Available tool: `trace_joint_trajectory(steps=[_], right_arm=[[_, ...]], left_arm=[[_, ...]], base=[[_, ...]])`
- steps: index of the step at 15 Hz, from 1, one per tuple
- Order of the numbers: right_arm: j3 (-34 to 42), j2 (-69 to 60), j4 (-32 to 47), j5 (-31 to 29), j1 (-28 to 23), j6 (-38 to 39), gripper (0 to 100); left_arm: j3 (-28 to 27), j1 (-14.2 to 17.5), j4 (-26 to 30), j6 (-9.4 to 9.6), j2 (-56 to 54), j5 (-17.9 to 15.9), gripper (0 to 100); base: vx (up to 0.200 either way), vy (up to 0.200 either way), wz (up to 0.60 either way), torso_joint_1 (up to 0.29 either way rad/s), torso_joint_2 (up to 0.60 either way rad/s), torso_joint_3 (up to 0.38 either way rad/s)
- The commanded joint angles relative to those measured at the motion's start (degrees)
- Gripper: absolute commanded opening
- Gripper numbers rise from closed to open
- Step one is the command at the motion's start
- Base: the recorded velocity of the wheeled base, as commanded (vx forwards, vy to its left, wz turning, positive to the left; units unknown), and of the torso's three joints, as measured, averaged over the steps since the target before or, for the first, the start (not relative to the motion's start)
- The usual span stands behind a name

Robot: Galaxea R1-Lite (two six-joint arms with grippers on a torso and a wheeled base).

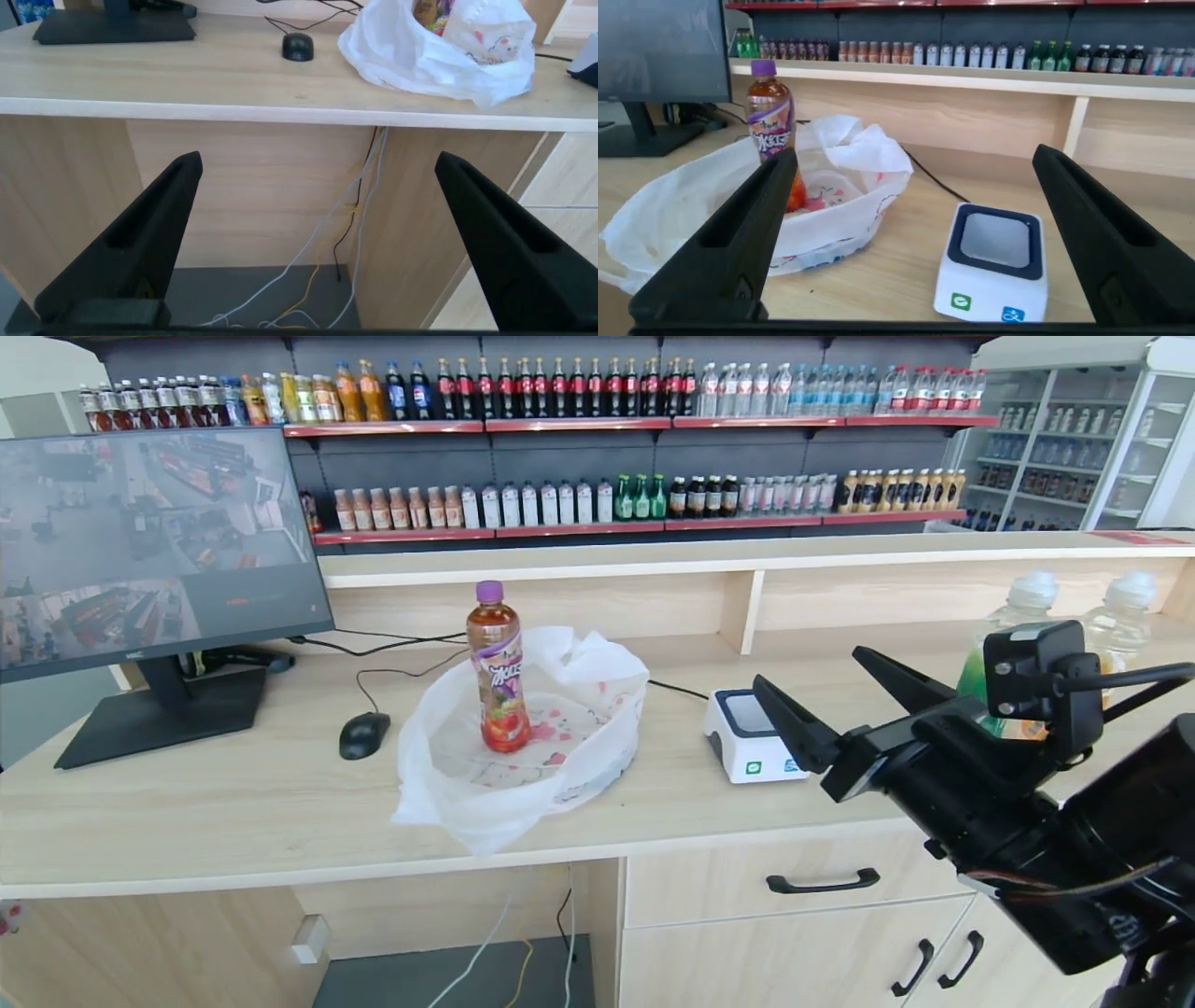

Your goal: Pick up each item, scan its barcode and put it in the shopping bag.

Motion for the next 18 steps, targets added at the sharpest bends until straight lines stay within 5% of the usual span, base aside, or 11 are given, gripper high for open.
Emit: trace_joint_trajectory(steps=[1,18], right_arm=[[0.0,-0.55,-0.06,-0.01,-1.03,0.05,100],[1.05,2.0,-0.06,-0.01,-1.3,0.14,100]], left_arm=[[0.01,-0.01,-0.01,-0.03,-0.02,0.07,100],[0.1,-0.1,-0.01,-0.03,-0.02,-0.01,100]], base=[[0.0,-0.2,0.0,0.002,0.0,0.002],[0.0,-0.2,0.0,0.004,0.0,0.003]])
